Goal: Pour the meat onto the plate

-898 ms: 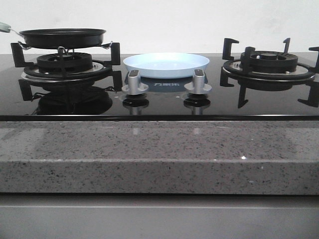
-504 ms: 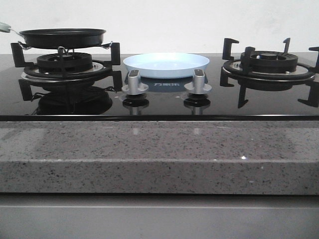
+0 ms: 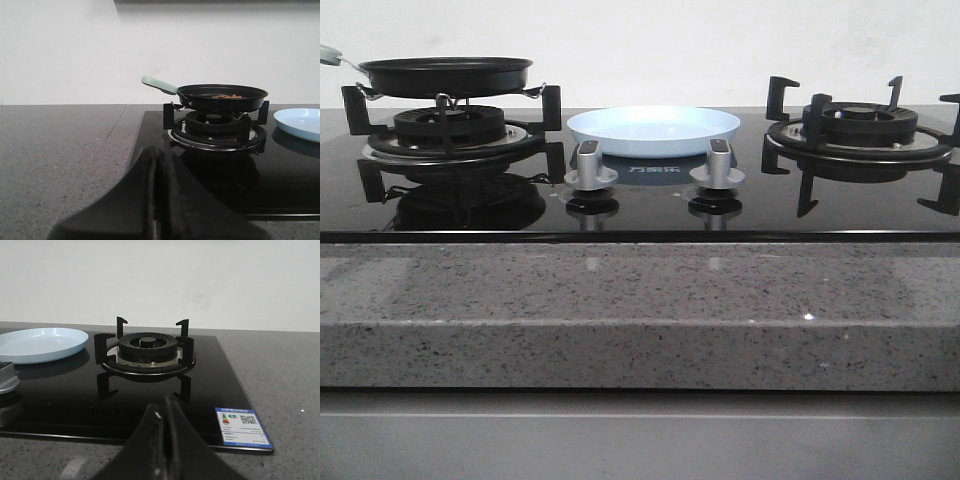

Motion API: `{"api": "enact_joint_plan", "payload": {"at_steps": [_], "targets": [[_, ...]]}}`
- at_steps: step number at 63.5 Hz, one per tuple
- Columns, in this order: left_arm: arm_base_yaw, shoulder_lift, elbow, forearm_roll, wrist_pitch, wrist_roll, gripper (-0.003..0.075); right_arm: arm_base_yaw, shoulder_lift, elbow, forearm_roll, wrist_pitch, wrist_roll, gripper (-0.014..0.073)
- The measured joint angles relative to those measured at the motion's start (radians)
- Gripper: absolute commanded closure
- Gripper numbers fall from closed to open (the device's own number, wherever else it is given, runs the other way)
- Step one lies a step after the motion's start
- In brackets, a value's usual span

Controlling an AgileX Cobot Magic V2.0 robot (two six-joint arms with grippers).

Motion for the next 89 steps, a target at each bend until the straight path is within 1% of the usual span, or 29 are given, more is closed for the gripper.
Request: {"api": "enact_joint_plan", "payload": {"at_steps": [13,20,24,36,46,57,63,72,89], "targets": [[0.000,0.000,-0.002,-0.009,-0.050,0.000,0.0741,0.000,0.000,0.000,0.000,-0.008,0.000,0.0662],[0.000,0.000,-0.064,-0.032,-0.005,0.000,0.0741,0.000,0.000,-0.027,0.000,0.013,0.000,0.0662],[0.000,0.000,-0.118,-0.035,0.037,0.000,0.0741,0.000,0.000,-0.066,0.000,0.038,0.000,0.0662],[0.000,0.026,-0.327,-0.037,0.178,0.000,0.0741,0.000,0.003,-0.248,0.000,0.139,0.000,0.0662],[0.000,0.137,-0.496,-0.037,0.318,0.000,0.0741,0.000,0.074,-0.410,0.000,0.247,0.000,0.0662],[0.000,0.295,-0.642,-0.037,0.497,0.000,0.0741,0.000,0.217,-0.556,0.000,0.395,0.000,0.0662],[0.000,0.361,-0.671,-0.049,0.540,0.000,0.0741,0.000,0.287,-0.588,0.000,0.441,0.000,0.0662],[0.000,0.428,-0.673,-0.064,0.562,0.000,0.0741,0.000,0.352,-0.592,0.000,0.478,0.000,0.0662],[0.000,0.517,-0.673,-0.072,0.585,0.000,0.0741,0.000,0.404,-0.571,0.000,0.504,0.000,0.0659]]}}
